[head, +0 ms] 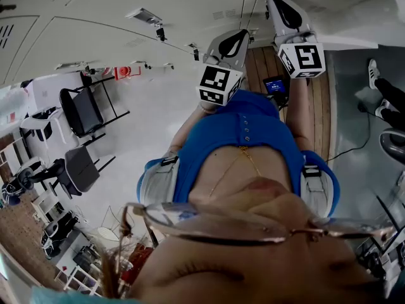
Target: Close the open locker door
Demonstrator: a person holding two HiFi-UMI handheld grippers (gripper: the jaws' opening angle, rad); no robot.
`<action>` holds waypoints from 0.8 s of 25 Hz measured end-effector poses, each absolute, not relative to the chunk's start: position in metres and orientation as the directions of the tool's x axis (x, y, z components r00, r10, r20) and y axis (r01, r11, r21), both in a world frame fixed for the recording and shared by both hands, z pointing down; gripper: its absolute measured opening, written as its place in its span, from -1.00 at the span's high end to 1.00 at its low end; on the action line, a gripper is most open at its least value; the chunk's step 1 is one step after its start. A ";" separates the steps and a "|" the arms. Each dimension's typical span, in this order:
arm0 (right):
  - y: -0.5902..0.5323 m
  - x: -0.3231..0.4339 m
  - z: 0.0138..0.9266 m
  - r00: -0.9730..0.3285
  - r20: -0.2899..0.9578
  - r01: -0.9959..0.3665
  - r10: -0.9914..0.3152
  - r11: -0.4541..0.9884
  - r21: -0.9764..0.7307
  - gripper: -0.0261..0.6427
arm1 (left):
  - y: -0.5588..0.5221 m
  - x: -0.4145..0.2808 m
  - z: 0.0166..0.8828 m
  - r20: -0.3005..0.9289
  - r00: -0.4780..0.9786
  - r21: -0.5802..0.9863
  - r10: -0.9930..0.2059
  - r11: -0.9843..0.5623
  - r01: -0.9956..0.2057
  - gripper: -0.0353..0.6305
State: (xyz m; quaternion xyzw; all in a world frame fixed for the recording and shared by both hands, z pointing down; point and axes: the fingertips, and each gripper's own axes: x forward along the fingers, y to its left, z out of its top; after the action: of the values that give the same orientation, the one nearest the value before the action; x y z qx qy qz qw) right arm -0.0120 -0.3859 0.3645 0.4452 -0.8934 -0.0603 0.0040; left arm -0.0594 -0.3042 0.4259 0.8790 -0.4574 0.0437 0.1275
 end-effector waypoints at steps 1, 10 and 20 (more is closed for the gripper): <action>-0.384 -0.011 0.363 -0.602 -0.051 -0.797 -0.797 0.595 0.106 0.88 | -0.304 -0.059 0.425 0.190 0.576 0.183 -0.795 -0.548 -0.816 0.90; -0.353 -0.005 0.368 -0.607 -0.030 -0.794 -0.794 0.603 0.080 0.91 | -0.300 -0.053 0.416 0.168 0.562 0.170 -0.810 -0.537 -0.826 0.90; -0.311 -0.006 0.386 -0.612 0.042 -0.784 -0.790 0.612 0.103 0.91 | -0.283 -0.041 0.415 0.166 0.541 0.170 -0.825 -0.516 -0.840 0.90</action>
State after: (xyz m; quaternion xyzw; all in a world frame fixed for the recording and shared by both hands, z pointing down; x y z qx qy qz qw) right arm -0.0056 -0.3112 0.3861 0.4387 -0.8969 -0.0370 0.0417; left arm -0.0414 -0.2834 0.4147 0.8701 -0.4782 0.0321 0.1152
